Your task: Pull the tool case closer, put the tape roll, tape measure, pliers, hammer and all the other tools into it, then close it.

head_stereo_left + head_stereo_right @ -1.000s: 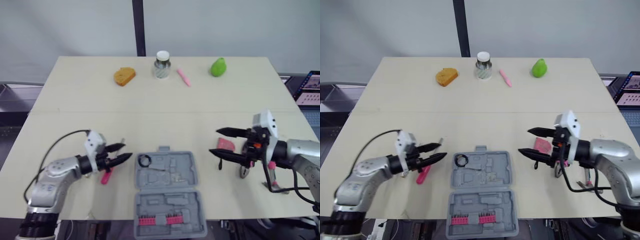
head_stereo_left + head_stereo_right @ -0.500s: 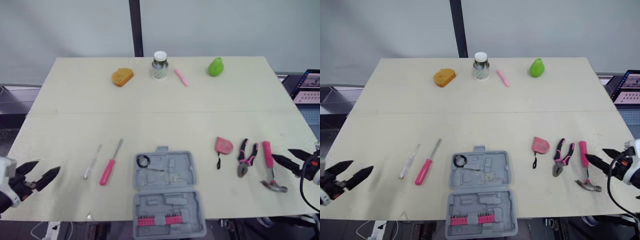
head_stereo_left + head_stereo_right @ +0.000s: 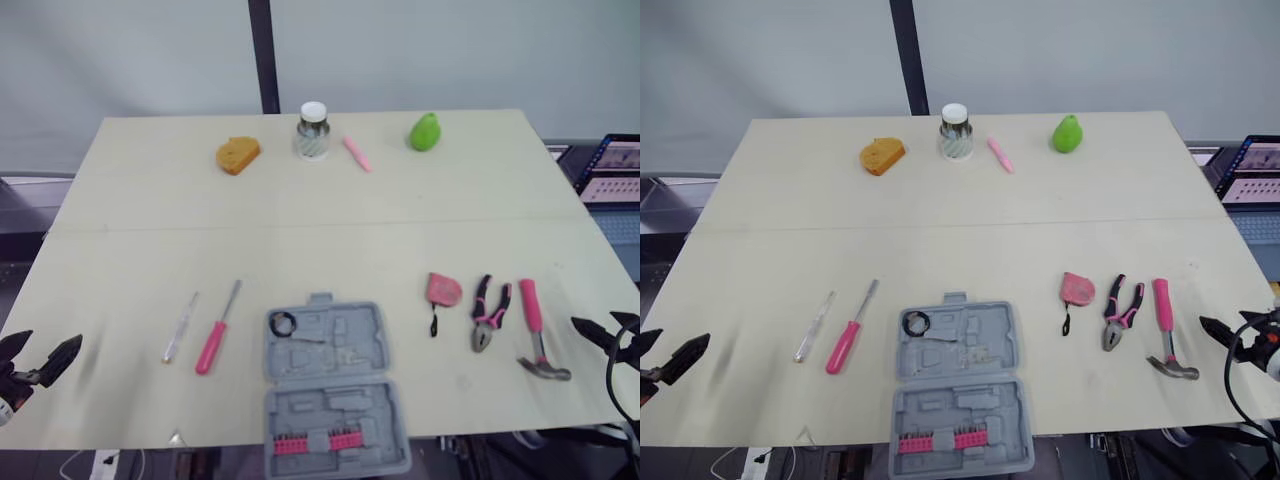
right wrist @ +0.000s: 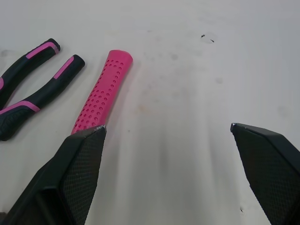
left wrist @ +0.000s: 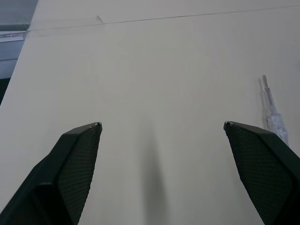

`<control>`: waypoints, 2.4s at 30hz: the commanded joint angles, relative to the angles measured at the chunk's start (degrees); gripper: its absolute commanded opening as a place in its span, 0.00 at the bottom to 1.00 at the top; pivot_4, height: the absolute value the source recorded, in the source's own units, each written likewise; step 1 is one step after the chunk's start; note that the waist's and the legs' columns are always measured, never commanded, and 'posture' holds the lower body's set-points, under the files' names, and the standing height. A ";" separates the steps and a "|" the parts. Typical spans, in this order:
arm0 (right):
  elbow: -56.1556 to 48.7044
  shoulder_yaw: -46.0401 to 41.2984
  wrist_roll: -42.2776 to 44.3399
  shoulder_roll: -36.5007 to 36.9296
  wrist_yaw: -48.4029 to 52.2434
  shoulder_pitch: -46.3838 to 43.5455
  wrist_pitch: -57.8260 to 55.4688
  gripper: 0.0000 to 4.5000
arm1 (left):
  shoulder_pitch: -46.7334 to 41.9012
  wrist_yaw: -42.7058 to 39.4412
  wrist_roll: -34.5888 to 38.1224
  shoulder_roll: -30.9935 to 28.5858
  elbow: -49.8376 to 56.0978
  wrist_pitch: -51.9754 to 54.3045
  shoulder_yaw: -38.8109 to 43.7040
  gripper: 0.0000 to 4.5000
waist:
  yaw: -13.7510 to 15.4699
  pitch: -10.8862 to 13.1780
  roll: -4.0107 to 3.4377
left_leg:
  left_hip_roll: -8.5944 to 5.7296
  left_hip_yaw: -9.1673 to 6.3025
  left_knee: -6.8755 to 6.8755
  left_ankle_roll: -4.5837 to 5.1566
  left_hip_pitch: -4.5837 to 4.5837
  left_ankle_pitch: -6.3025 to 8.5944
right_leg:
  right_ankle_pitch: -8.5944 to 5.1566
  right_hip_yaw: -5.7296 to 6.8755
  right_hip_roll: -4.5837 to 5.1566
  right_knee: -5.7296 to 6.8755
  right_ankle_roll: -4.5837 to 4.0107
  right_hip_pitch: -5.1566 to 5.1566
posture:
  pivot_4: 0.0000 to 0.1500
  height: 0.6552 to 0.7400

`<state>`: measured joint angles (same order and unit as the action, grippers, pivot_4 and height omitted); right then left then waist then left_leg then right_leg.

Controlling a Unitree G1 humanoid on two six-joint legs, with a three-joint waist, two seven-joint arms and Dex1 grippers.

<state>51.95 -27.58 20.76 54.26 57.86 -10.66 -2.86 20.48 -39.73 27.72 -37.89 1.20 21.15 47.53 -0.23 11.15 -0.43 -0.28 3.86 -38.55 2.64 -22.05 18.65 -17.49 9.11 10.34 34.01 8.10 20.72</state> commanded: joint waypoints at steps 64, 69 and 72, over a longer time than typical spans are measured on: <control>-81.29 20.37 -1.83 -30.11 -42.53 11.78 -49.86 0.36 | -33.53 -13.97 -6.14 6.90 18.69 -3.10 -58.33 1.00 | 1.62 -0.08 -0.13 | 0.14 0.03 0.27 -0.21 -0.13 -0.57 | 0.07 -0.25 -0.48 0.42 -0.15 0.33 | 1.00 1.00; -80.89 19.35 -1.96 -29.64 -42.73 11.57 -50.07 0.36 | -33.66 -13.99 -6.52 7.38 18.15 -3.66 -58.90 1.00 | 1.60 -0.08 -0.13 | 0.15 0.03 0.27 -0.21 -0.14 -0.57 | 0.07 -0.25 -0.48 0.41 -0.16 0.33 | 1.00 1.00; -79.31 19.35 -2.47 -29.97 -43.00 11.54 -49.35 0.36 | -34.08 -13.91 -6.79 7.94 17.95 -3.78 -59.31 1.00 | 1.62 -0.08 -0.13 | 0.14 0.03 0.27 -0.21 -0.14 -0.57 | 0.07 -0.25 -0.48 0.42 -0.16 0.33 | 1.00 1.00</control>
<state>-26.86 -7.21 18.39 24.16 14.72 0.87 -53.04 -13.05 -53.34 21.11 -30.13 18.94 18.47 -11.65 1.38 11.07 -0.56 -0.14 3.89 -38.28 2.44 -22.19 18.07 -17.42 8.85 9.86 34.43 7.94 21.05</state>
